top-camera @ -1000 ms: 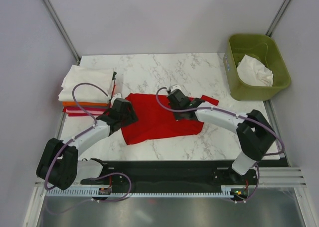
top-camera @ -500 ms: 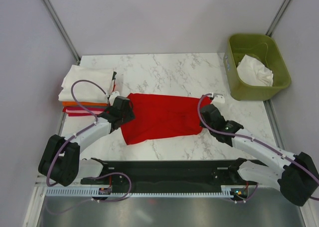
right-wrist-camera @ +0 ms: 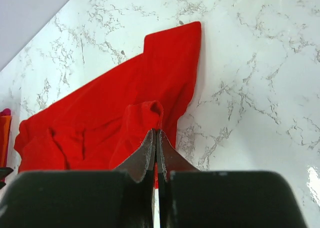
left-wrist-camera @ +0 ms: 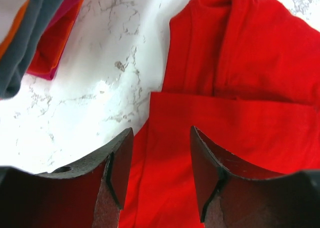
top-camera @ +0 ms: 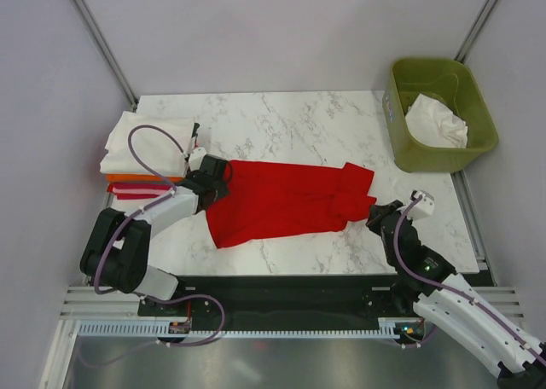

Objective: Fold and stack the t-shirts
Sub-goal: Flatten the tshirt out

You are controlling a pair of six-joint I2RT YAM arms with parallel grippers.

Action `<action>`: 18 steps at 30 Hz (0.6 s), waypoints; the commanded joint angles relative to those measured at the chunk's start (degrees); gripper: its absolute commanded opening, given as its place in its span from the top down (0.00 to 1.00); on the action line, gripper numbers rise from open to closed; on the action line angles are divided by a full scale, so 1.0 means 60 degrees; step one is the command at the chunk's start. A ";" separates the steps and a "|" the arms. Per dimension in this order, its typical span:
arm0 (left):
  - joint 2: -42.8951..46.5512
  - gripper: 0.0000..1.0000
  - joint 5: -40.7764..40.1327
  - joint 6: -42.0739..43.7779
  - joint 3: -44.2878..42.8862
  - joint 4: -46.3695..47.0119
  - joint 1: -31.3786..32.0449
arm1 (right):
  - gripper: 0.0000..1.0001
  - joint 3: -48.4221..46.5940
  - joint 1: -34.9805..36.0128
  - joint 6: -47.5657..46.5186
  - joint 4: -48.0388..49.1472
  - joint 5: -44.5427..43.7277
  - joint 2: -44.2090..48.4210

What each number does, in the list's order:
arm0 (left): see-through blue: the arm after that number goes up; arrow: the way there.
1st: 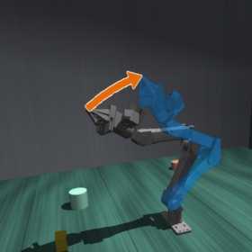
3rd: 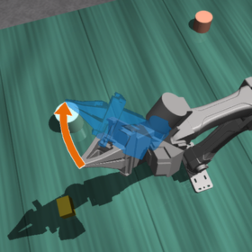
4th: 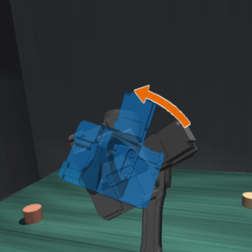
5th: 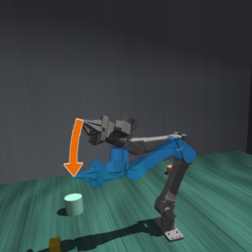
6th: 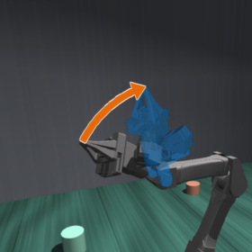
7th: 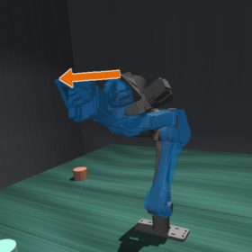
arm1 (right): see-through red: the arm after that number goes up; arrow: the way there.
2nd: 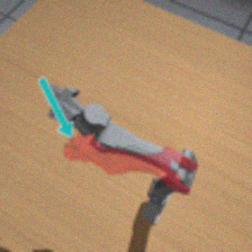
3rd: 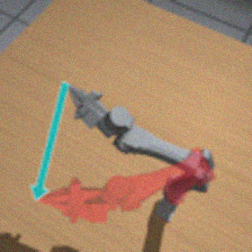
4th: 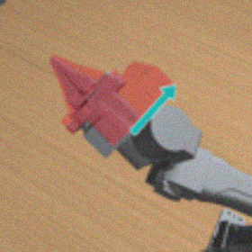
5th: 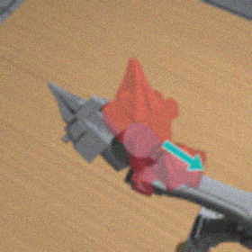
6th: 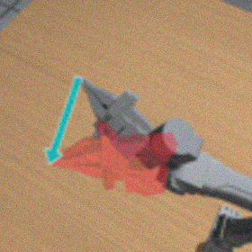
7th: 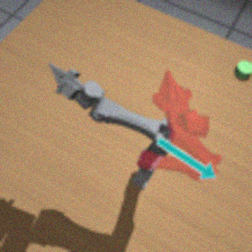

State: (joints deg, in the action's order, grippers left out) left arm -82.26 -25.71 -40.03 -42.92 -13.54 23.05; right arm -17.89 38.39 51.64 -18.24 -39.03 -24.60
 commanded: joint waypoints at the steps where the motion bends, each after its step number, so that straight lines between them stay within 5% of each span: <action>1: -0.0454 0.44 -0.0461 -0.0242 -0.0537 0.0264 -0.0150 | 0.96 -0.0124 0.0003 -0.0066 0.0052 -0.0307 -0.0205; 9: -0.1495 0.52 -0.0198 -0.0388 -0.0670 0.0601 -0.0296 | 0.98 -0.0373 -0.0012 -0.0051 -0.0080 -0.0263 -0.0895; 12: -0.1598 0.66 -0.0124 -0.0404 -0.0655 0.0747 -0.0325 | 0.98 -0.0329 0.0003 -0.0037 -0.0109 -0.0263 -0.0837; 16: -0.1481 0.98 -0.0211 -0.0126 -0.0713 0.0909 -0.0326 | 0.98 -0.0329 0.0003 -0.0037 -0.0212 -0.0278 -0.0559; 18: -0.1350 0.98 -0.0313 0.0064 -0.0801 0.0822 -0.0311 | 0.98 -0.0373 0.0003 -0.0037 -0.0285 -0.0292 -0.0456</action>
State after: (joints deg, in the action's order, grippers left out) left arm -91.24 -25.32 -41.01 -45.50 -10.15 21.50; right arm -17.91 38.39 51.44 -19.16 -39.42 -28.45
